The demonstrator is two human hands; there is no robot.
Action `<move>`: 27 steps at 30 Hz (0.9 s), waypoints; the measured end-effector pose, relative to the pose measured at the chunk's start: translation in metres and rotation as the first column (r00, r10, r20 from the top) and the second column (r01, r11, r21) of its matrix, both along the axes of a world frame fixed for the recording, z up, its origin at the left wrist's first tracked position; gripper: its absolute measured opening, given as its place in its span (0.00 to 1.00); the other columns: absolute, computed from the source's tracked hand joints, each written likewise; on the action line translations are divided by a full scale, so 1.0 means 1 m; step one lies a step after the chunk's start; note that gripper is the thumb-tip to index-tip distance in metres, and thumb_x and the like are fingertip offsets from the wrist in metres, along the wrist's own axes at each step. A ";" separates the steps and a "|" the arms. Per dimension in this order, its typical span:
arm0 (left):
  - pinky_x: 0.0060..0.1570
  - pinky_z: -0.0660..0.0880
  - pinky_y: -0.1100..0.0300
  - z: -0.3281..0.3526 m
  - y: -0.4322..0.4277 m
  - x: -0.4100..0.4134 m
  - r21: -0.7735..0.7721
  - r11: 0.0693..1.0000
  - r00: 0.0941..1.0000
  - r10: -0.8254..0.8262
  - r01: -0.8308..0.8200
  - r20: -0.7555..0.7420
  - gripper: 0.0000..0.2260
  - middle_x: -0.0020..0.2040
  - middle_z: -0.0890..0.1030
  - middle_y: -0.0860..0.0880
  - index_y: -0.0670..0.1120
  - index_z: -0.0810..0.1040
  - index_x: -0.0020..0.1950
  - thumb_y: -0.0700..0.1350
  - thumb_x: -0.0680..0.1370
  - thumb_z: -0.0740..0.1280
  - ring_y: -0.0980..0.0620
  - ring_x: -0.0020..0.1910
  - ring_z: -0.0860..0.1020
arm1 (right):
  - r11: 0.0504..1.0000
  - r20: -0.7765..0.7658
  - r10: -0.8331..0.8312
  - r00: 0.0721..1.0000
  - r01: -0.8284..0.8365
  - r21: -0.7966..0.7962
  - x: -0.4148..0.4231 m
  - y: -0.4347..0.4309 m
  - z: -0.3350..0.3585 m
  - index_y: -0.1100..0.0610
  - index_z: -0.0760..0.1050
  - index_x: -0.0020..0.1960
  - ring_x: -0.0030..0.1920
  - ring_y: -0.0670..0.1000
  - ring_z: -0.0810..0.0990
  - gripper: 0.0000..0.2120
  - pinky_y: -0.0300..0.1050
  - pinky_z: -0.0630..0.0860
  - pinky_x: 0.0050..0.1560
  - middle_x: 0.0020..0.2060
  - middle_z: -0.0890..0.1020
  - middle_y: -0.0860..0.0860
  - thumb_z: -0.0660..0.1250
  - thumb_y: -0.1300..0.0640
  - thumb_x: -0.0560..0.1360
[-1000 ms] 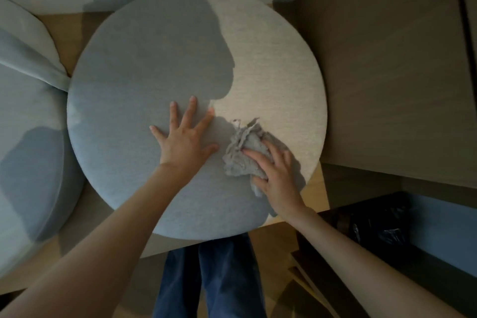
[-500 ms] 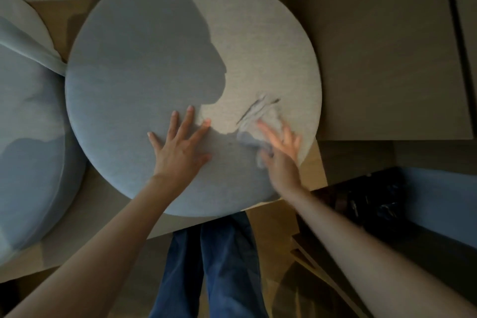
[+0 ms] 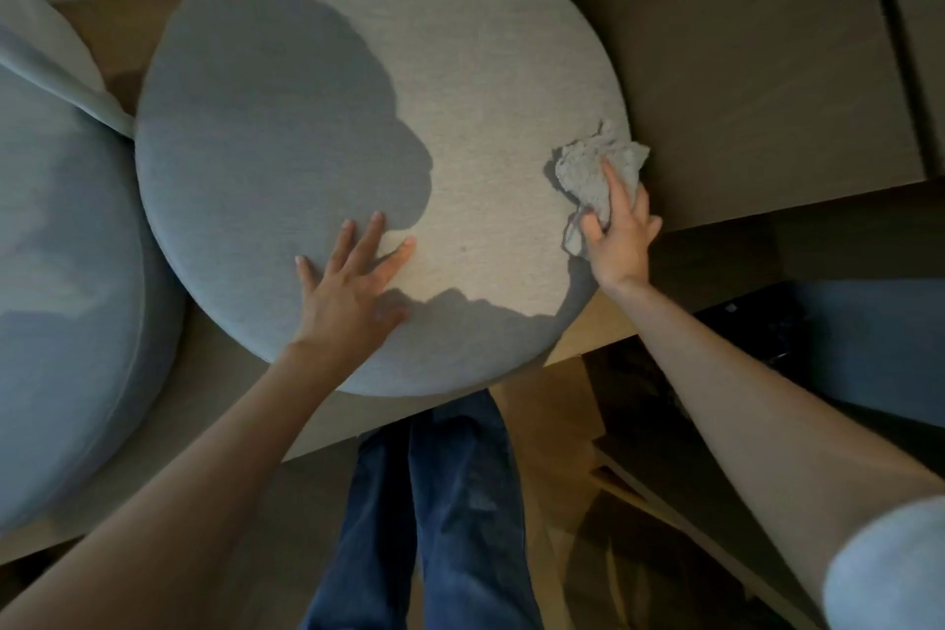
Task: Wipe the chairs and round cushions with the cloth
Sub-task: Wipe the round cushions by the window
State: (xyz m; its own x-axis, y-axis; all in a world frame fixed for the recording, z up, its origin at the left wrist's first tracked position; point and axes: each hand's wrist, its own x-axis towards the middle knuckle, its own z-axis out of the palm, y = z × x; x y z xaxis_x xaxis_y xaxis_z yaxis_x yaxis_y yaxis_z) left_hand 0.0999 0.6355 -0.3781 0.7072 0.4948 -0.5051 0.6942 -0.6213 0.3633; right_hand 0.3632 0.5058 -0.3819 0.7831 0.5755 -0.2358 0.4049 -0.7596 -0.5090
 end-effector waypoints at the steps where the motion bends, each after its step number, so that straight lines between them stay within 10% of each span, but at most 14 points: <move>1: 0.70 0.44 0.31 0.000 -0.002 -0.003 0.001 1.000 1.000 -0.007 0.007 -0.003 0.33 0.79 0.39 0.51 0.55 0.51 0.78 0.52 0.78 0.64 0.47 0.77 0.38 | 1.000 0.014 -0.003 1.000 0.002 0.008 -0.013 -0.003 -0.002 0.43 0.61 0.75 0.64 0.59 0.60 0.27 0.47 0.64 0.62 0.74 0.58 0.55 0.59 0.60 0.79; 7: 0.71 0.43 0.32 -0.002 -0.003 -0.003 -0.012 1.000 0.999 -0.016 0.015 -0.040 0.33 0.78 0.37 0.53 0.57 0.47 0.78 0.55 0.79 0.62 0.48 0.77 0.36 | 0.969 -0.167 0.222 0.961 -0.199 0.144 -0.155 -0.049 -0.007 0.36 0.67 0.68 0.67 0.42 0.54 0.30 0.34 0.64 0.58 0.73 0.58 0.44 0.61 0.65 0.75; 11: 0.70 0.44 0.32 -0.002 0.000 -0.003 0.003 0.998 0.996 -0.058 0.058 -0.071 0.33 0.78 0.36 0.52 0.57 0.44 0.78 0.58 0.79 0.59 0.47 0.77 0.36 | 0.924 -0.217 0.358 0.908 -0.313 0.219 -0.158 -0.062 0.005 0.38 0.70 0.67 0.62 0.44 0.60 0.31 0.43 0.67 0.61 0.68 0.63 0.42 0.65 0.67 0.73; 15: 0.69 0.47 0.31 -0.005 0.001 -0.006 0.015 0.998 0.998 -0.058 0.058 -0.031 0.32 0.79 0.39 0.50 0.56 0.48 0.78 0.57 0.79 0.61 0.46 0.77 0.39 | 0.980 -0.050 0.107 0.993 -0.096 0.175 -0.072 -0.053 0.017 0.43 0.67 0.70 0.70 0.51 0.60 0.27 0.52 0.60 0.69 0.72 0.64 0.50 0.63 0.65 0.76; 20: 0.69 0.47 0.30 -0.011 0.001 -0.008 0.030 0.999 0.999 -0.043 0.043 0.004 0.33 0.79 0.41 0.50 0.56 0.50 0.78 0.54 0.78 0.65 0.46 0.77 0.40 | 0.985 -0.203 -0.146 0.968 0.162 0.067 -0.070 -0.045 0.002 0.39 0.59 0.73 0.73 0.59 0.56 0.27 0.38 0.52 0.67 0.77 0.54 0.52 0.59 0.62 0.80; 27: 0.70 0.51 0.34 -0.006 0.004 -0.006 0.027 0.998 0.997 -0.058 0.060 -0.059 0.35 0.79 0.39 0.51 0.57 0.47 0.78 0.54 0.78 0.65 0.46 0.77 0.40 | 0.984 -0.383 0.062 0.922 0.009 0.180 -0.207 -0.056 0.006 0.37 0.63 0.66 0.69 0.44 0.56 0.31 0.39 0.66 0.68 0.71 0.52 0.42 0.63 0.68 0.75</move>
State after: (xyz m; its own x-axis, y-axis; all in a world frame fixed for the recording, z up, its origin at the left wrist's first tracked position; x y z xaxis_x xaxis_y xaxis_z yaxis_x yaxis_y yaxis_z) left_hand 0.0944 0.6396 -0.3837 0.7057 0.4675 -0.5323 0.6752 -0.6715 0.3054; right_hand 0.1567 0.4499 -0.3758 0.6354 0.6543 -0.4100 0.1696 -0.6363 -0.7526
